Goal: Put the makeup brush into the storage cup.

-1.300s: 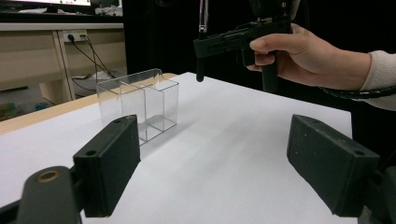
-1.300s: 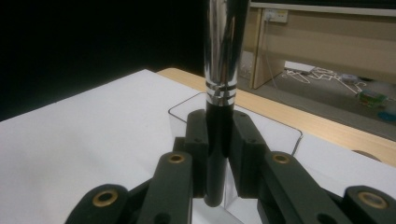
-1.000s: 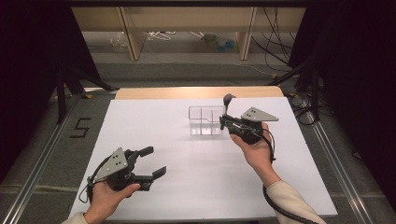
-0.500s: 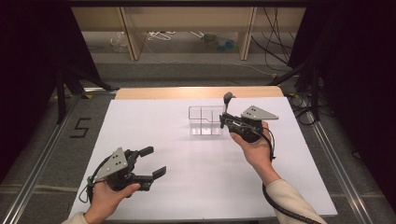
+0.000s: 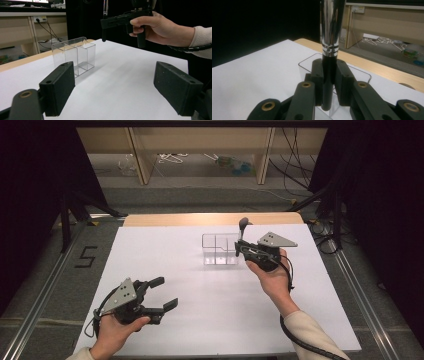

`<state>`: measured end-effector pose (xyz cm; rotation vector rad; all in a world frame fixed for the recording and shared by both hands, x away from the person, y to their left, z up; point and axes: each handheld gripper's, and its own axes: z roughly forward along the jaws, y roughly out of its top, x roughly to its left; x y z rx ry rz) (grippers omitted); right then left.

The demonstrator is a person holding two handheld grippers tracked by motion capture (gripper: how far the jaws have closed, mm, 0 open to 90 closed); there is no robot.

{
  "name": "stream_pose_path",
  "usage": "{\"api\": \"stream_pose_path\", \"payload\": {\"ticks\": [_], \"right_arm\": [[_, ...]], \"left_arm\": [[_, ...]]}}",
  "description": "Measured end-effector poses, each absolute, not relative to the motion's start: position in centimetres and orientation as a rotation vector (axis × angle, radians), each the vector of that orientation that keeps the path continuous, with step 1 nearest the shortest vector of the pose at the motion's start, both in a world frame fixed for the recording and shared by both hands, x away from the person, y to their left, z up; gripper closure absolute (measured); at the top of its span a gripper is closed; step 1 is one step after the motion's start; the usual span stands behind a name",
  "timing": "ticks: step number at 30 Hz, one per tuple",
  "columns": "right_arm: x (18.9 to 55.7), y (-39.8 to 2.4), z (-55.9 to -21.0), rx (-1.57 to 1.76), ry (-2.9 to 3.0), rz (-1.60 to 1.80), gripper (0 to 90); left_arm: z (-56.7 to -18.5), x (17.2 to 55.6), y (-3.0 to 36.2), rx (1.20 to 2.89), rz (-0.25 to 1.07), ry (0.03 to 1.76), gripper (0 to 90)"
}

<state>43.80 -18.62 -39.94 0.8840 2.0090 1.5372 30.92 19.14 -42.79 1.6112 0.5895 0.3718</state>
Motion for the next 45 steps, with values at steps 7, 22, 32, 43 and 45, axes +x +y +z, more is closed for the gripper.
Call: {"api": "stream_pose_path", "payload": {"ticks": [7,22,32,43,45], "right_arm": [[44.0,-18.5,-39.9,0.878,2.002,1.546,79.2],[44.3,-18.3,-39.7,0.879,1.997,1.55,79.2],[44.6,-18.2,-39.5,0.881,1.994,1.553,79.2],[44.8,-18.1,-39.5,0.88,1.995,1.552,79.2],[44.9,-18.1,-39.5,0.881,1.992,1.553,79.2]], "left_arm": [[-42.8,31.0,19.2,1.612,0.375,0.575,17.0],[-42.8,31.1,19.1,1.605,0.372,0.568,17.0],[-42.8,31.1,19.2,1.605,0.371,0.57,17.0],[-42.8,31.1,19.2,1.608,0.374,0.571,17.0],[-42.8,31.1,19.2,1.607,0.374,0.571,17.0]]}}
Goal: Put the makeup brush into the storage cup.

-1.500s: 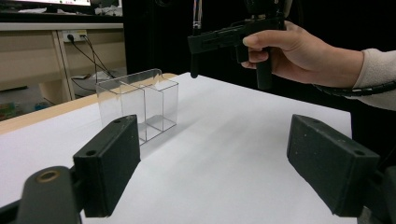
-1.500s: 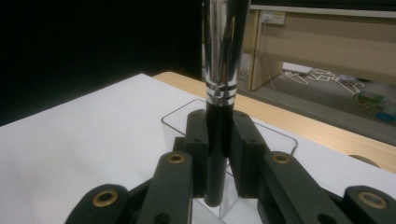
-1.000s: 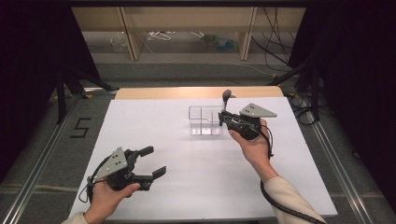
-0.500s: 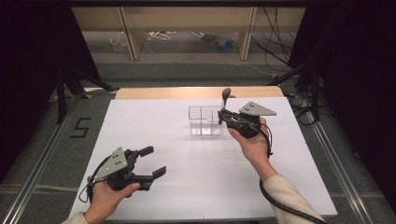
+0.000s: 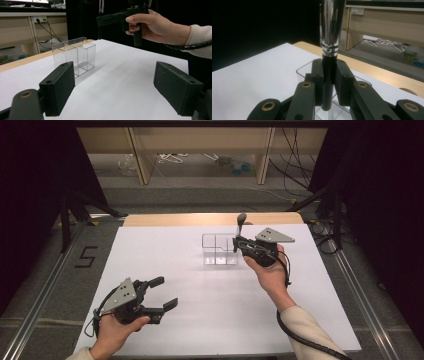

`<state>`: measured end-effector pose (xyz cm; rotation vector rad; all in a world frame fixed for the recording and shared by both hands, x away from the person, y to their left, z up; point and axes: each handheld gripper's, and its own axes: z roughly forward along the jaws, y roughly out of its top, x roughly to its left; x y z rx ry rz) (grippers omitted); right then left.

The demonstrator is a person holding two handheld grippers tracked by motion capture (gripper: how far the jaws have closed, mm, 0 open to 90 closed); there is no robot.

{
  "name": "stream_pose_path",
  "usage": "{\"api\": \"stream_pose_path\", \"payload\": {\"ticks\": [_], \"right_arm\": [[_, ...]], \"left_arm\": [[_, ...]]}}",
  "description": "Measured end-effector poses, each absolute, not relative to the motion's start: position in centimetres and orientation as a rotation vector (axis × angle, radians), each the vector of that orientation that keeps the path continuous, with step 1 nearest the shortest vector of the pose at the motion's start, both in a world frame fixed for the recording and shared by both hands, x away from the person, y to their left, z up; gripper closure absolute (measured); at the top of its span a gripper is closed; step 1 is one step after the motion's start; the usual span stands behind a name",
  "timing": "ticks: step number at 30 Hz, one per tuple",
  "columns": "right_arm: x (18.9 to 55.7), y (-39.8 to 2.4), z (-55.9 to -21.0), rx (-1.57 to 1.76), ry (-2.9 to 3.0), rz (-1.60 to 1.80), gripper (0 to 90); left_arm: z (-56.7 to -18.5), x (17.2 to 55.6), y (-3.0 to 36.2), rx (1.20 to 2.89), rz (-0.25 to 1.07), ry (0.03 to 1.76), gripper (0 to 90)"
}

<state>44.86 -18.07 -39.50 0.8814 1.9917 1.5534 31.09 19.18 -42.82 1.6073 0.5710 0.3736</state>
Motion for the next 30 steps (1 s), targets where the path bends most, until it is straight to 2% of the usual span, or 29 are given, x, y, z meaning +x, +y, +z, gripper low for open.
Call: {"api": "stream_pose_path", "payload": {"ticks": [30], "right_arm": [[45.22,-17.93,-39.3,0.92,1.992,1.563,79.2]], "left_arm": [[-42.82,31.07,19.13,1.617,0.377,0.577,17.0]]}}
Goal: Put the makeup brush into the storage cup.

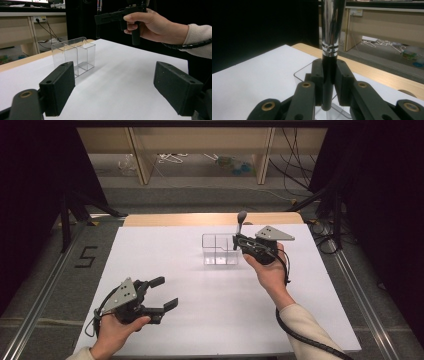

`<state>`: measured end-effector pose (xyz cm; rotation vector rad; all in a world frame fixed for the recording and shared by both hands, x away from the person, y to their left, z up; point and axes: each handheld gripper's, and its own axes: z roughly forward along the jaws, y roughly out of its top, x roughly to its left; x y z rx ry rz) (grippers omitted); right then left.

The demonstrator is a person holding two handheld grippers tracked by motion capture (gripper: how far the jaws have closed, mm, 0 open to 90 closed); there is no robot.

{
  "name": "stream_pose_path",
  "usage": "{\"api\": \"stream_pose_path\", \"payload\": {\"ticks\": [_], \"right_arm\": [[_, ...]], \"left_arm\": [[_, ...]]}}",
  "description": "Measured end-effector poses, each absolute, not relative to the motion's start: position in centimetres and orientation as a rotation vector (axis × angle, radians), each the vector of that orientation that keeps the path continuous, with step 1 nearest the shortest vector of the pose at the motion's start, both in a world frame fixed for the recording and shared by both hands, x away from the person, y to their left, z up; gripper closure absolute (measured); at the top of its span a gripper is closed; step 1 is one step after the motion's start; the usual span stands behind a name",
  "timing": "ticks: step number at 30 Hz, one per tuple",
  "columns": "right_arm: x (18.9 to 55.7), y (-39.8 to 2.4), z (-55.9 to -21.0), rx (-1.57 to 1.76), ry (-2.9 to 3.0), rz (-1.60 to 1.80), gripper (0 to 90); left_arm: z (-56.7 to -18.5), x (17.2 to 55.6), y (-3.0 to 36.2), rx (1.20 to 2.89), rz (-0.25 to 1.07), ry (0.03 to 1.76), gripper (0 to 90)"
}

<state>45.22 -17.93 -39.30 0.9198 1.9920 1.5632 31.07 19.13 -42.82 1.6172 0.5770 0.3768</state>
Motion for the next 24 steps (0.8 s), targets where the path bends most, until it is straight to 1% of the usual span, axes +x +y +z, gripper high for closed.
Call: {"api": "stream_pose_path", "payload": {"ticks": [24], "right_arm": [[45.91,-17.86,-39.32,0.894,1.967,1.55,79.2]], "left_arm": [[-42.78,31.13,19.18,1.616,0.378,0.571,17.0]]}}
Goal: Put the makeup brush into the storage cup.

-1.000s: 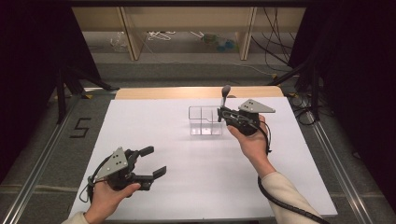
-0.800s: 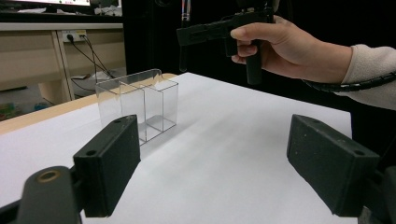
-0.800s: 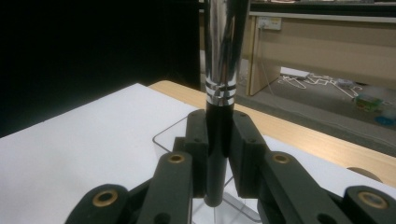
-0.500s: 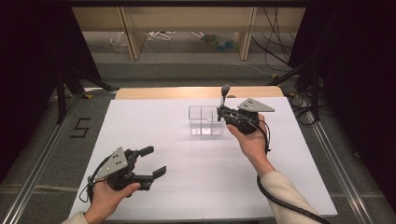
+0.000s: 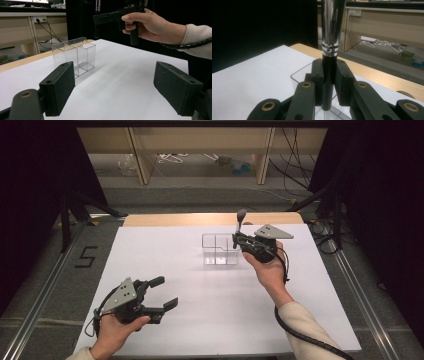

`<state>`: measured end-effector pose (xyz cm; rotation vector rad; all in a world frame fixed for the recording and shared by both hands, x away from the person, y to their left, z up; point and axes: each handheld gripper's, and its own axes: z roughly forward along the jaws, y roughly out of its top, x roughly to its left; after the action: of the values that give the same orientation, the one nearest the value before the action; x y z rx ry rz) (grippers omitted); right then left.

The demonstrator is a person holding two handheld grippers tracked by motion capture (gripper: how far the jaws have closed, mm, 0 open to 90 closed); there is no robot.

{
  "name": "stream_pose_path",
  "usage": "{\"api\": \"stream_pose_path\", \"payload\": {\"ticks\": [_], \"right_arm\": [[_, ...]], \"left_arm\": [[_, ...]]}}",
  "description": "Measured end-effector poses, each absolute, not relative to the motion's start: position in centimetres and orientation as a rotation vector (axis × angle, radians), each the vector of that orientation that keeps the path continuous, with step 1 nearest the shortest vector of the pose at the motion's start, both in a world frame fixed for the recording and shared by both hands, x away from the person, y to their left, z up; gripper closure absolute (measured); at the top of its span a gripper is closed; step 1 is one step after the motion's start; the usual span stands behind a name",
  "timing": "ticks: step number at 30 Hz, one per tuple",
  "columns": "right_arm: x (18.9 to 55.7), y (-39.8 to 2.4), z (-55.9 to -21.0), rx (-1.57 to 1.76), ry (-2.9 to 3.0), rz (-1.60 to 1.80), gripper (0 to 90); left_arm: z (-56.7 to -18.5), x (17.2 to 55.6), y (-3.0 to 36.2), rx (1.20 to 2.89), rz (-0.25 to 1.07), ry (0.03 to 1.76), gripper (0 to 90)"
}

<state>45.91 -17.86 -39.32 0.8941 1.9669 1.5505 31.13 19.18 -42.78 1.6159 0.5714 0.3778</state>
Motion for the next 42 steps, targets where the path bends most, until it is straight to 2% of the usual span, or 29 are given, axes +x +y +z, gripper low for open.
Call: {"api": "stream_pose_path", "payload": {"ticks": [42], "right_arm": [[47.7,-18.0,-39.7,0.933,1.966,1.514,79.2]], "left_arm": [[-42.8,31.2,19.2,1.611,0.376,0.584,17.1]]}}
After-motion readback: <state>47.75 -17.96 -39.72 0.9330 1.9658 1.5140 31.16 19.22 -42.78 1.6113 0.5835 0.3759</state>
